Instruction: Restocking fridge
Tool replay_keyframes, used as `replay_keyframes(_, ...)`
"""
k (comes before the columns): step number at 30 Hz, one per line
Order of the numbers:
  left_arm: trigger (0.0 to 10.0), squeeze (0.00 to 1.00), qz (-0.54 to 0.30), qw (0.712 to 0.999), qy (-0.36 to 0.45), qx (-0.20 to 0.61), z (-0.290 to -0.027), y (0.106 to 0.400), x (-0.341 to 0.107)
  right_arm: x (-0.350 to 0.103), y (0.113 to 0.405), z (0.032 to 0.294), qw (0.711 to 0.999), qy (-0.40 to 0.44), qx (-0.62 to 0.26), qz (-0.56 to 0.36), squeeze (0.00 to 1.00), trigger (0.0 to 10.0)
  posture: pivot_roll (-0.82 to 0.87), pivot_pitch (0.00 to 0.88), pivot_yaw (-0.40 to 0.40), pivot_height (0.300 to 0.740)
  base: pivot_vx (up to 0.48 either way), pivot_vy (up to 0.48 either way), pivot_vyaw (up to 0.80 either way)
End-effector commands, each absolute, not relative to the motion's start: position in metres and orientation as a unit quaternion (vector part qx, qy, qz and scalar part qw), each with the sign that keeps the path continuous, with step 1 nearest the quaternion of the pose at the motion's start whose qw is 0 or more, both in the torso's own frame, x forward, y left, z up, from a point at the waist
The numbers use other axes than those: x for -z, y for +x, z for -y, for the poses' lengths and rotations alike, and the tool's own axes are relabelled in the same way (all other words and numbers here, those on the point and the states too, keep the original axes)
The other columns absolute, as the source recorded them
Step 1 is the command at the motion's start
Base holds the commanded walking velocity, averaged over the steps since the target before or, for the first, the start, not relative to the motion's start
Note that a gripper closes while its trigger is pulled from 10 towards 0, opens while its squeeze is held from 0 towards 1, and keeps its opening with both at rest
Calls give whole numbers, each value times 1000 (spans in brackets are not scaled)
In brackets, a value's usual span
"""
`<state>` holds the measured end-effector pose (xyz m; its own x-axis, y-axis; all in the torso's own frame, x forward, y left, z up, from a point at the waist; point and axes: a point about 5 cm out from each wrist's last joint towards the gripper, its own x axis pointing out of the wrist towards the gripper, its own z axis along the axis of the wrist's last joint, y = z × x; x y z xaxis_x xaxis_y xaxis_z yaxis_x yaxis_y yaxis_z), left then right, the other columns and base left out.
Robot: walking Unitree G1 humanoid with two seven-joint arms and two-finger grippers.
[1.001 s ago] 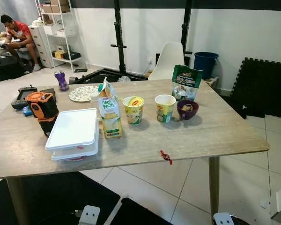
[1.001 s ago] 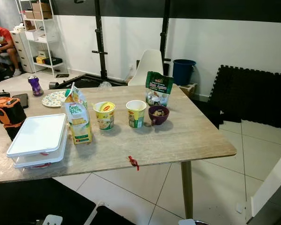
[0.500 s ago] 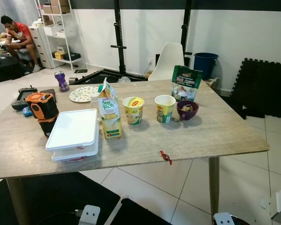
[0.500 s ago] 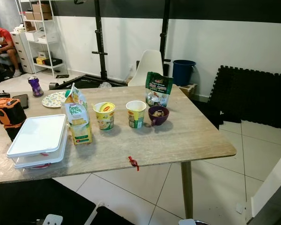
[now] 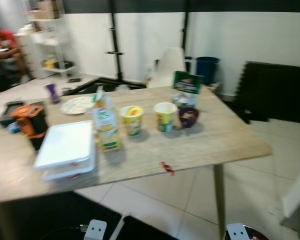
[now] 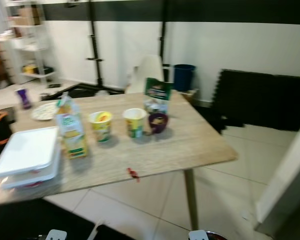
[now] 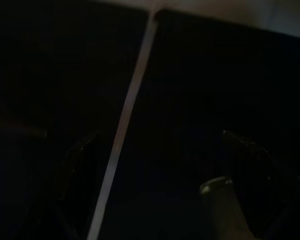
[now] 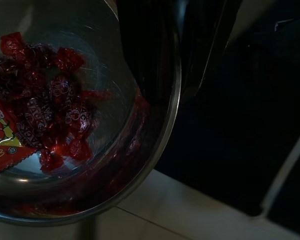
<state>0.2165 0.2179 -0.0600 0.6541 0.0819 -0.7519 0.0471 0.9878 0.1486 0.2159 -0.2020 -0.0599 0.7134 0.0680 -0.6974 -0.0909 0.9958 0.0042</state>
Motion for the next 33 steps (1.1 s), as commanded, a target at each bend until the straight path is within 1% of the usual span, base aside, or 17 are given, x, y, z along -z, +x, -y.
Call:
replay_keyframes(1, 10000, 0, -420, 904, 80, -6, -218, 215, 61, 60, 215, 206, 926, -13, -34, -376, 0, 10000, -64, 34, 26, 740, 0, 0, -800)
replay_keyframes(33, 10000, 0, -424, 902, 83, 1, -220, 214, 61, 62, 211, 206, 925, -11, -33, -379, 0, 10000, -61, 42, 34, 740, 0, 0, -800)
